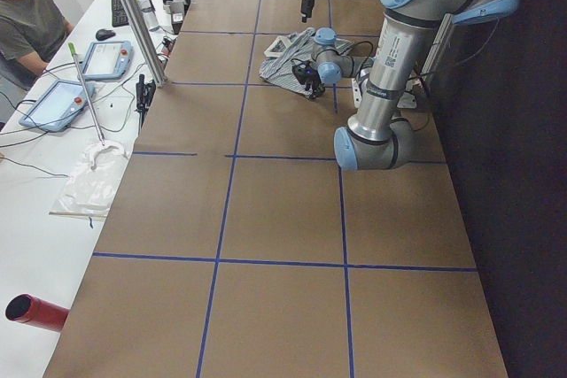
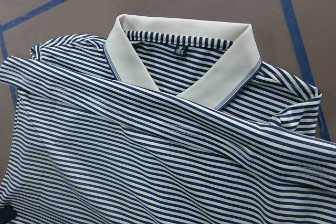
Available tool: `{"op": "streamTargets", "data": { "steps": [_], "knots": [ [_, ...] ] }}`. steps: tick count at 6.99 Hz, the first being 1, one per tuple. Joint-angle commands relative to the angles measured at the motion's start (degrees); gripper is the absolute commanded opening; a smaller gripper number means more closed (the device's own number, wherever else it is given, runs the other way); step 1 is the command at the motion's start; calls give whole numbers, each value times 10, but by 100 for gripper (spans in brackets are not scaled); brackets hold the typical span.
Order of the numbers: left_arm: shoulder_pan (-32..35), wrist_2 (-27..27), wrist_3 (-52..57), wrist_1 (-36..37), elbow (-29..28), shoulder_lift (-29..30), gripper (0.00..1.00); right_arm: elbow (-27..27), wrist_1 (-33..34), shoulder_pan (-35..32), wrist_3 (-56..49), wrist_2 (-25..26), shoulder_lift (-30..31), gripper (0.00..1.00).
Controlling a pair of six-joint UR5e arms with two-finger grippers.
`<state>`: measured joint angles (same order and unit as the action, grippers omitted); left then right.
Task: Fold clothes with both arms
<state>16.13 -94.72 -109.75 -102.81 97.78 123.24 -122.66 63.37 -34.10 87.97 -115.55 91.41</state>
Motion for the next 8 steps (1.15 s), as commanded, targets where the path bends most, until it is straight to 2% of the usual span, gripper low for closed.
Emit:
{"op": "streamTargets", "data": {
  "steps": [1,4,6,7,8],
  "knots": [
    [3,0,3,-2,7,0,0,1,0,0,0,0,0,100],
    [37,1,11,-1,7,-5,0,1,-1,-1,0,-1,1,100],
    [97,-1,61,-4,-13,-4,0,0,-2,-8,0,-2,0,100],
    [139,-1,92,-23,-45,0,0,-1,-2,-11,0,-1,-1,100],
    [178,-1,131,-73,-104,7,0,0,-2,-11,0,0,-2,100]
  ]
}}
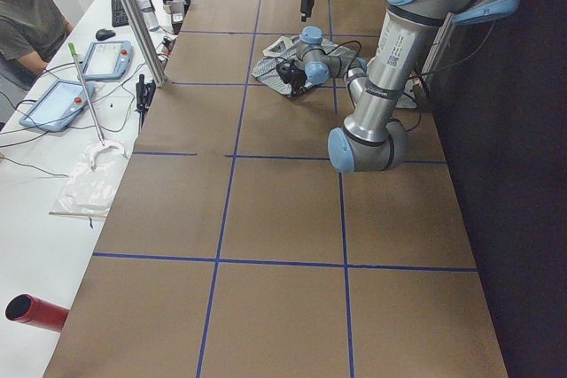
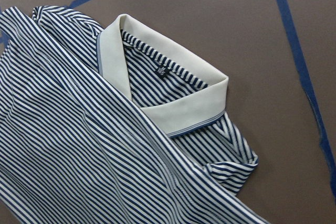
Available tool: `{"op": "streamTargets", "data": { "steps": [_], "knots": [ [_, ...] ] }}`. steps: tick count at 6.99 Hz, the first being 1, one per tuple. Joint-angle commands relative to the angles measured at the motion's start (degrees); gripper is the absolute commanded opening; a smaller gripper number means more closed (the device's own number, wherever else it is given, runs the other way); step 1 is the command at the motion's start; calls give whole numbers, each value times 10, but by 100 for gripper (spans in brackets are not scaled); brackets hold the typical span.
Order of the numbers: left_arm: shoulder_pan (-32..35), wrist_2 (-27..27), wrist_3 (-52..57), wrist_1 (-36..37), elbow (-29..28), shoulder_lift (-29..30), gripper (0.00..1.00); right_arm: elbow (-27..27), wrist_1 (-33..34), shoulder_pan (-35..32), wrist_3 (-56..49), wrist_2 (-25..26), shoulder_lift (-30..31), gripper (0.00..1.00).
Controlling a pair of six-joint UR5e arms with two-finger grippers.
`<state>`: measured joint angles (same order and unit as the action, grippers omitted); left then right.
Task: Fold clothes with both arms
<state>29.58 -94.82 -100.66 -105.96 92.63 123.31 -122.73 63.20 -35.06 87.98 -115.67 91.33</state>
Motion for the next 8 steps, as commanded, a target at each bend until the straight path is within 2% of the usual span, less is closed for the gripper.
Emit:
{"op": "streamTargets", "data": {
  "steps": [1,2,3,4,5,6,7,8],
  "knots": [
    [81,0,84,-100,-142,44,0,0,0,-4,0,2,-4,100],
    [102,0,103,-140,-226,100,0,0,0,-4,0,3,-4,100],
    [110,2,127,-179,-271,131,0,0,0,-5,0,4,-6,100],
    [110,40,142,-261,-297,138,0,5,3,-8,0,4,-25,100],
    [109,46,143,-281,-328,147,0,10,3,-7,0,6,-27,100],
    [109,51,149,-282,-337,147,92,14,3,-8,0,8,-28,100],
    [109,77,171,-283,-341,148,100,18,3,-8,-1,32,-33,100],
    [117,73,202,-283,-338,148,100,30,7,-8,-2,47,-54,100]
  ]
}}
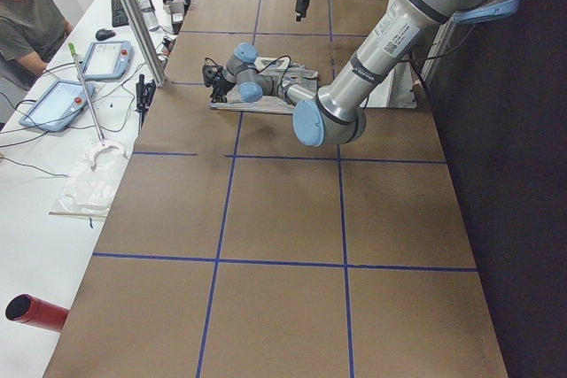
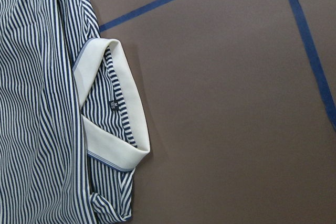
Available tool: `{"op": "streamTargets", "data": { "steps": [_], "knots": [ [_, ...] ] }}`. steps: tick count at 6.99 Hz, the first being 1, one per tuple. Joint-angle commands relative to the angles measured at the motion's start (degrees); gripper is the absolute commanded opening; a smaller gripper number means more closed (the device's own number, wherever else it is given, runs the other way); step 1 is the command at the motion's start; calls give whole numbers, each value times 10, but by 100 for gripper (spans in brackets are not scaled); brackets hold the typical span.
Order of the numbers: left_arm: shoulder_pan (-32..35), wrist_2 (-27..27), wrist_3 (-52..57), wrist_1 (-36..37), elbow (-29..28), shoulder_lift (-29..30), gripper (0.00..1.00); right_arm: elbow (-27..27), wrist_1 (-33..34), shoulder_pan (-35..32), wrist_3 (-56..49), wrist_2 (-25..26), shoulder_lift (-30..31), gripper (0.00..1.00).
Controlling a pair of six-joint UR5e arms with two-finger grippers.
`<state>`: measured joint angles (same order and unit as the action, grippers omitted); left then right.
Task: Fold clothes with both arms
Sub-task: 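Release the shirt and move the right gripper over the collar while the left arm withdraws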
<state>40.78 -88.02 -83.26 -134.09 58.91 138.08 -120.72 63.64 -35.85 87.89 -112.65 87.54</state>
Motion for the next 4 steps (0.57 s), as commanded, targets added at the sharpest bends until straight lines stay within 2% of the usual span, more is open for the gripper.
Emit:
{"op": "streamTargets", "data": {
  "steps": [1,2,3,4],
  "knots": [
    [28,-46,62,5,19,-2,100,36,5,-1,-49,25,-42,100],
    [43,-125,64,22,56,-23,100,50,41,-2,-131,23,-68,100],
    [43,-131,64,70,120,-59,100,59,141,-1,-184,22,-132,100],
    [43,-132,69,134,183,-82,100,83,244,6,-191,23,-225,100]
  ]
}}
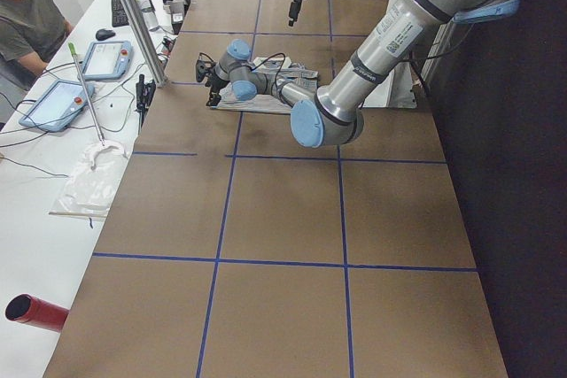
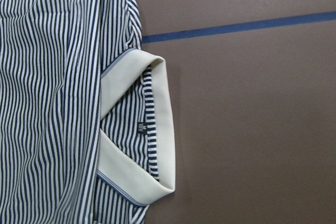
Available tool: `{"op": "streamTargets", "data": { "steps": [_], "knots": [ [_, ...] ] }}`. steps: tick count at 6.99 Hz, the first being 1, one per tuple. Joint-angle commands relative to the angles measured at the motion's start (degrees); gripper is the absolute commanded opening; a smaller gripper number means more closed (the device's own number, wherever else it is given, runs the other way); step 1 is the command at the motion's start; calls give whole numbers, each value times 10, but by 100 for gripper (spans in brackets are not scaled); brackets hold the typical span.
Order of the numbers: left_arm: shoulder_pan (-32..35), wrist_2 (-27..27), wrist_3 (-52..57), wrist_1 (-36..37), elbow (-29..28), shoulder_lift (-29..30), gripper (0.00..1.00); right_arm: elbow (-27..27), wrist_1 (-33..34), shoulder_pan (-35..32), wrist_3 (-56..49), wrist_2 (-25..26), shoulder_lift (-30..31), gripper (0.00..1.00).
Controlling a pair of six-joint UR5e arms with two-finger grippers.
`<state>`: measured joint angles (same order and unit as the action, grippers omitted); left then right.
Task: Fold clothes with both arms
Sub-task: 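Release the shirt and move the right gripper over the collar while the left arm withdraws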
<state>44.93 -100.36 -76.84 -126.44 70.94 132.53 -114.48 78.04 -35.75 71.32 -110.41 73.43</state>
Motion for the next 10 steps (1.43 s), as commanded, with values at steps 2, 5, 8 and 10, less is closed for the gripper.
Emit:
{"op": "streamTargets", "data": {
  "steps": [2,5,8,10],
  "knots": [
    [2,-10,56,152,160,-58,100,84,150,72,-24,73,-181,100],
    [1,-10,56,145,183,-82,100,153,154,180,-56,170,-229,96],
    [-1,-10,55,140,180,-82,100,152,214,204,-130,180,-229,68],
    [-1,-10,55,140,178,-83,100,155,223,225,-130,201,-230,49]
  ]
}}
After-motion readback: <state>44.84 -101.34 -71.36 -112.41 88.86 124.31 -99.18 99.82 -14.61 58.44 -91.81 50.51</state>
